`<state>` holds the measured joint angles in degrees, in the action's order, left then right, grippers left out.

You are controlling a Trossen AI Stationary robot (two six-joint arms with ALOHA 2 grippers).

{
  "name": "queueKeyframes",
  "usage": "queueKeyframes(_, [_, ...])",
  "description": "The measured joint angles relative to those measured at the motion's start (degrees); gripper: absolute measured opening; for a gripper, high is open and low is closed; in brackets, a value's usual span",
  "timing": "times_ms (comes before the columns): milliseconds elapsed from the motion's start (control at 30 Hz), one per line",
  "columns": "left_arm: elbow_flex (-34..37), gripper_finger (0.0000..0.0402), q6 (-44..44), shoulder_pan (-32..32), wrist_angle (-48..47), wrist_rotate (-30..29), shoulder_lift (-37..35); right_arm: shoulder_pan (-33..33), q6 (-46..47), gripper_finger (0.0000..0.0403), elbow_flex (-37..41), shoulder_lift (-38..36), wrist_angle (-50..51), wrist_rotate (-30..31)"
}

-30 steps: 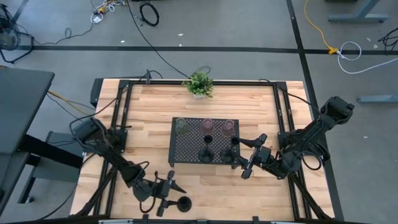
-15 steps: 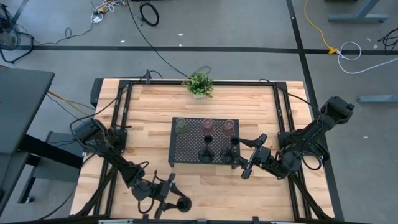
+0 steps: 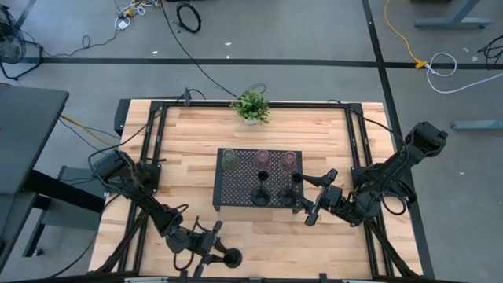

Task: Pick & Place candle stick holders
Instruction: Put the black candle holder on the shelf aligned with the other black candle holder

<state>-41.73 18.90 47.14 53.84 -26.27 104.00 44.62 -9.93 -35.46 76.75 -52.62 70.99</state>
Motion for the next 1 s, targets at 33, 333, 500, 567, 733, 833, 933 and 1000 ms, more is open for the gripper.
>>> queueKeyframes(33, [-0.3, 0.0075, -0.1, -0.1, 0.1, 0.0, 0.4, 0.0, 0.0, 0.0272, 0.0, 0.0, 0.0, 0.0])
queueKeyframes(333, [-7.3, 0.0019, -5.6, -1.2, 4.8, -0.2, 9.4, 0.0, 0.0, 0.0272, 0.0, 0.0, 0.0, 0.0])
queueKeyframes(500, [-9.1, 0.0016, -5.3, -1.8, 4.2, 0.8, 10.6, 0.0, 0.5, 0.0272, 0.0, 0.0, 0.0, 0.0])
queueKeyframes(567, [-9.0, 0.0015, -5.8, -1.6, 3.7, 0.5, 10.2, 0.0, 0.5, 0.0272, 0.0, 0.0, 0.0, -0.1])
queueKeyframes(733, [-8.8, 0.0013, -7.2, -0.9, 1.5, -1.2, 8.1, 0.0, 0.5, 0.0272, 0.0, 0.0, 0.0, 0.0])
queueKeyframes(833, [-8.8, 0.0013, -7.5, 0.0, -3.5, -3.8, 5.6, 0.0, 0.5, 0.0272, 0.0, 0.0, 0.0, 0.0])
queueKeyframes(933, [-8.8, 0.0013, -7.6, 1.2, -8.0, -8.8, 2.1, 0.0, 0.5, 0.0272, 0.0, 0.0, 0.0, 0.0])
queueKeyframes(1000, [-8.8, 0.0013, -9.3, 1.7, -9.0, -10.7, -0.1, 0.0, 0.4, 0.0272, 0.0, 0.0, 0.0, 0.0])
